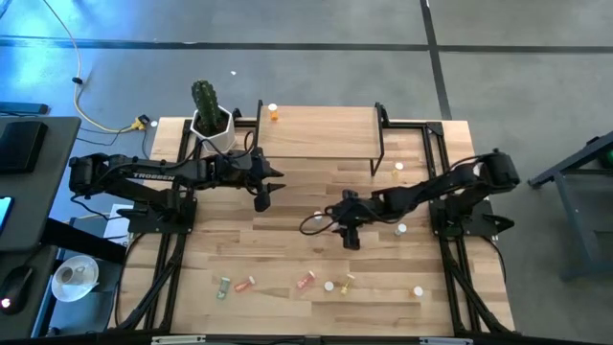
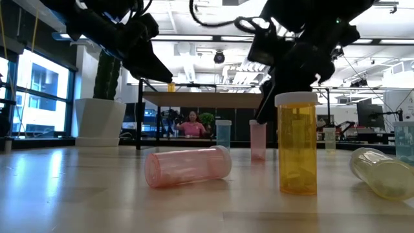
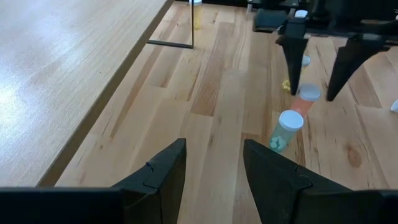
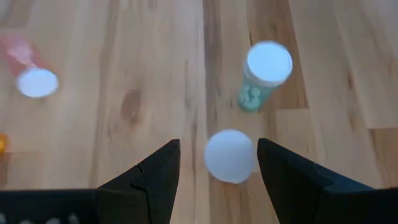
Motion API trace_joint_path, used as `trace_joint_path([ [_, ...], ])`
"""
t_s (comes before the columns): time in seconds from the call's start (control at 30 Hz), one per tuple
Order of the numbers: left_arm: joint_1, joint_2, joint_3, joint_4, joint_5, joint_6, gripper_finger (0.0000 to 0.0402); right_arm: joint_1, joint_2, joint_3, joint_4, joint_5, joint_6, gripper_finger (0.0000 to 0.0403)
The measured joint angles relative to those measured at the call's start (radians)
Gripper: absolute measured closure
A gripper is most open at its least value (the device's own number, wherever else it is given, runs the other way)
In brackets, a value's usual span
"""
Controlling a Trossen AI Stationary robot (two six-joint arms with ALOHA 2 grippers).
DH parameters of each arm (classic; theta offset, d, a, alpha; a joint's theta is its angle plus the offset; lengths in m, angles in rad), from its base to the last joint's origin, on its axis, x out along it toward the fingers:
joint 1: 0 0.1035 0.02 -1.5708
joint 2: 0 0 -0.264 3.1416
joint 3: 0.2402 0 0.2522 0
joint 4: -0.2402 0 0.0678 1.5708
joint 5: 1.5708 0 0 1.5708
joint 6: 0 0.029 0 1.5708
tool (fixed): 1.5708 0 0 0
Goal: Pick and place medicine bottles onto shelf by color
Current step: Put the top pink pill bottle on the shelf
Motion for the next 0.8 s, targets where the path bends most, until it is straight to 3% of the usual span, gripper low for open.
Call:
trace_joint_path([
  [0.27, 0.0, 0.0, 0.0, -0.001, 0.0, 0.0, 0.025, -0.008, 0.014, 0.0, 0.02, -0.006, -0.017, 0.0202],
  [0.63, 0.0, 0.0, 0.0, 0.0, -0.003, 0.0, 0.025, -0.012, 0.008, 0.0, 0.022, -0.053, -0.018, 0.0286],
  [0.8, 0.0, 0.0, 0.0, 0.0, -0.003, 0.0, 0.025, -0.012, 0.005, 0.0, 0.018, -0.053, -0.02, 0.0305],
])
